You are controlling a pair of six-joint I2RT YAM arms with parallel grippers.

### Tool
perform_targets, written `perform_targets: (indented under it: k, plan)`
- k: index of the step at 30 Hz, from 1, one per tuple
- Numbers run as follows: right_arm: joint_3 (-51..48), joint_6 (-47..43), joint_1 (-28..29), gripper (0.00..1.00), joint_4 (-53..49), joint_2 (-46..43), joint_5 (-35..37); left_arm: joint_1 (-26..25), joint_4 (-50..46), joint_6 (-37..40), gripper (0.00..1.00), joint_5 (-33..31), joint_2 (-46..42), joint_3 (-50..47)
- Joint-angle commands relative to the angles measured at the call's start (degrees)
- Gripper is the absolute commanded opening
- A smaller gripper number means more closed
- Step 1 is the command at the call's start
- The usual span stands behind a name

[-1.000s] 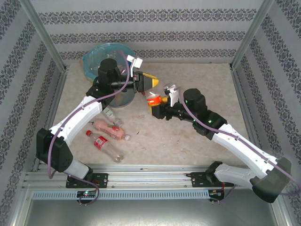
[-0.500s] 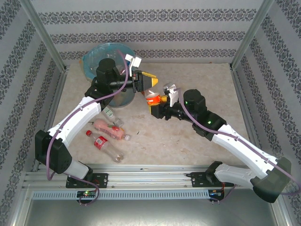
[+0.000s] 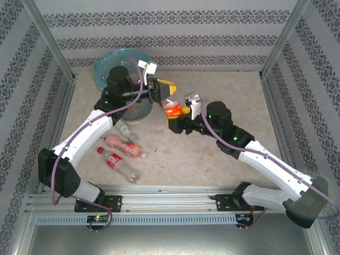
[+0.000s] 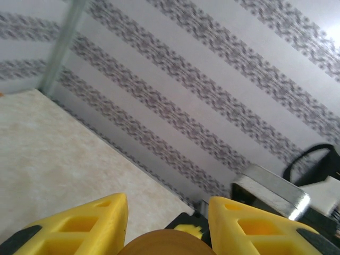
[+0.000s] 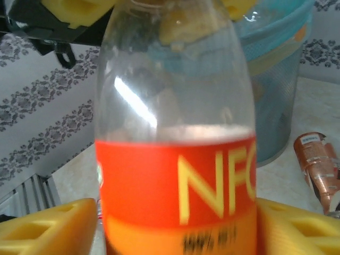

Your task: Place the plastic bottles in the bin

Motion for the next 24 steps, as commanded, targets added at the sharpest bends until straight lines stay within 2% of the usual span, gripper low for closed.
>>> perform_targets:
  k: [1, 3, 5, 10, 14, 18, 20, 24]
  plan:
    - [0.58, -1.02, 0.76, 0.84, 1.86, -1.49, 5.94, 2.52, 5.35, 0.70, 0.00, -8.94, -3.99, -0.51]
    - [0.24, -1.14, 0.71, 0.93, 2.34, -2.51, 7.54, 3.85, 5.23, 1.39, 0.00, -12.93, -5.49, 0.16]
    - [-0.37, -1.47, 0.71, 0.98, 3.04, -3.53, 8.89, 5.22, 3.07, 3.51, 0.00, -18.63, -7.00, 1.34]
    - [-1.62, -3.06, 0.68, 0.98, 3.47, -4.93, 9.90, 7.47, -1.12, 11.04, 0.00, -34.46, -9.82, 3.90]
    - [-2.02, -3.50, 0.69, 0.98, 2.92, -5.10, 10.16, 8.60, -6.12, 17.40, 0.00, -45.86, -7.81, 9.28]
    - [-2.07, -3.90, 0.64, 0.98, 3.04, -5.03, 9.68, 10.17, -6.99, 22.69, 0.00, -48.22, -2.72, 15.11]
    - [-1.99, -4.49, 0.68, 0.98, 3.18, -4.83, 8.74, 10.43, -10.17, 27.18, 0.00, -49.44, 1.44, 19.72]
    - [-1.50, -4.98, 0.67, 0.98, 2.66, -4.23, 7.92, 11.04, -14.50, 30.78, 0.00, -51.18, 8.99, 26.50]
